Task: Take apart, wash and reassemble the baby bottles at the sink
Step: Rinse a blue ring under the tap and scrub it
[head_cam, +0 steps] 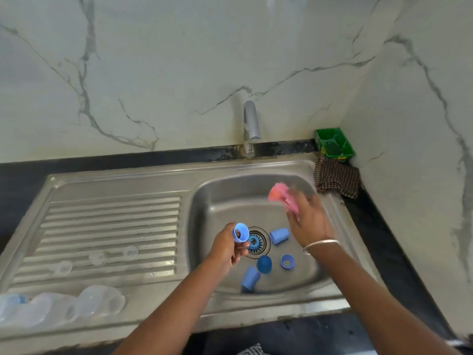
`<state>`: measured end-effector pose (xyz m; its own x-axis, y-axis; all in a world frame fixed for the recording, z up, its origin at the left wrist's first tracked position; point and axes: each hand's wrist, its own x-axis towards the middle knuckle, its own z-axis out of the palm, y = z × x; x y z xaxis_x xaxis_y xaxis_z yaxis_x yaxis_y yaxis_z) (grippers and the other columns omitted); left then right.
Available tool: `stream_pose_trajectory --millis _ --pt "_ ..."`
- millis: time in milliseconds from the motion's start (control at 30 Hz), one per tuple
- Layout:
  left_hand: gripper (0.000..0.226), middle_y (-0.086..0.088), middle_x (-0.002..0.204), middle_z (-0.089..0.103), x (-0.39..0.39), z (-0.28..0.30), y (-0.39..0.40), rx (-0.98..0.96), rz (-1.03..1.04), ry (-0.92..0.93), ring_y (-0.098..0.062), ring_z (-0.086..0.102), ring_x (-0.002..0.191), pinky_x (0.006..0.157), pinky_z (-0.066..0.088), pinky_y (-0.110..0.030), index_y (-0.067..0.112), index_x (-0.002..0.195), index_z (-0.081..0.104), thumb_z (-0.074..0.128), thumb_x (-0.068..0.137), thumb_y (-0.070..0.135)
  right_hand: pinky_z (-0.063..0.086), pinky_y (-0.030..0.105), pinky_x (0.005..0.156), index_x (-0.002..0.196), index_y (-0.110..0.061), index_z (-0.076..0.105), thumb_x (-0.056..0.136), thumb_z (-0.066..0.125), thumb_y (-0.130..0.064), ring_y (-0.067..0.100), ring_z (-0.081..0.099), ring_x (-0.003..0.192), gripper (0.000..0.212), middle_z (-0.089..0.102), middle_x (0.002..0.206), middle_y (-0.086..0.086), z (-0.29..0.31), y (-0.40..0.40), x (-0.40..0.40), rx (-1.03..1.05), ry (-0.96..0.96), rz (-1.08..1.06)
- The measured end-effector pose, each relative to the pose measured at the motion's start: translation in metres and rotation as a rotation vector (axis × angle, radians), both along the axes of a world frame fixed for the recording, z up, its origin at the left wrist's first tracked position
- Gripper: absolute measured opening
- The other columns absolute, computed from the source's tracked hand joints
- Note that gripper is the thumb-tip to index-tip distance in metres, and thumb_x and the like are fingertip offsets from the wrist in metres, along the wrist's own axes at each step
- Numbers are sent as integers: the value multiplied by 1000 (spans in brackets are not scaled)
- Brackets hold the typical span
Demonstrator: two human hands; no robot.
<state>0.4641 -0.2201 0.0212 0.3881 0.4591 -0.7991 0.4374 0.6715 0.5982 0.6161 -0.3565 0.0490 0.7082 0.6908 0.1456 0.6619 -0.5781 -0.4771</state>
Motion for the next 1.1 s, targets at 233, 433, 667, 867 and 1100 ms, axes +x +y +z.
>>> stream_pose_trajectory --millis 233,433,667,867,1100 --pt "43 3 45 50 -26 4 9 -54 0 -37 -7 42 33 38 22 -16 15 74 55 40 99 47 51 38 75 142 -56 27 90 50 -28 30 63 89 63 59 98 4 2 21 -72 -163 113 228" --pt "54 1 54 50 -41 6 17 -25 -31 -95 -7 35 41 40 25 -16 15 73 60 36 101 53 46 28 70 135 -51 45 86 57 -33 22 63 91 54 64 97 -1 3 36 -101 -179 51 232" --pt "45 -1 53 43 -48 5 18 73 -121 -132 -9 27 37 46 23 -18 18 71 54 41 99 50 48 34 71 109 -28 65 95 50 -43 29 65 85 25 71 88 4 -1 53 -118 -154 48 206" --pt "35 0 51 44 -50 16 28 52 -108 -147 -8 32 39 45 26 -15 19 77 53 36 104 34 51 38 72 124 -41 59 89 41 -45 23 63 87 40 64 96 -4 0 48 -117 -188 35 431" --pt "33 -1 50 49 -54 22 24 -41 -115 -161 -8 36 43 43 33 -18 14 78 55 40 102 32 44 30 45 113 -48 62 69 77 -21 19 51 66 54 56 87 -7 19 39 -79 -230 -656 705"
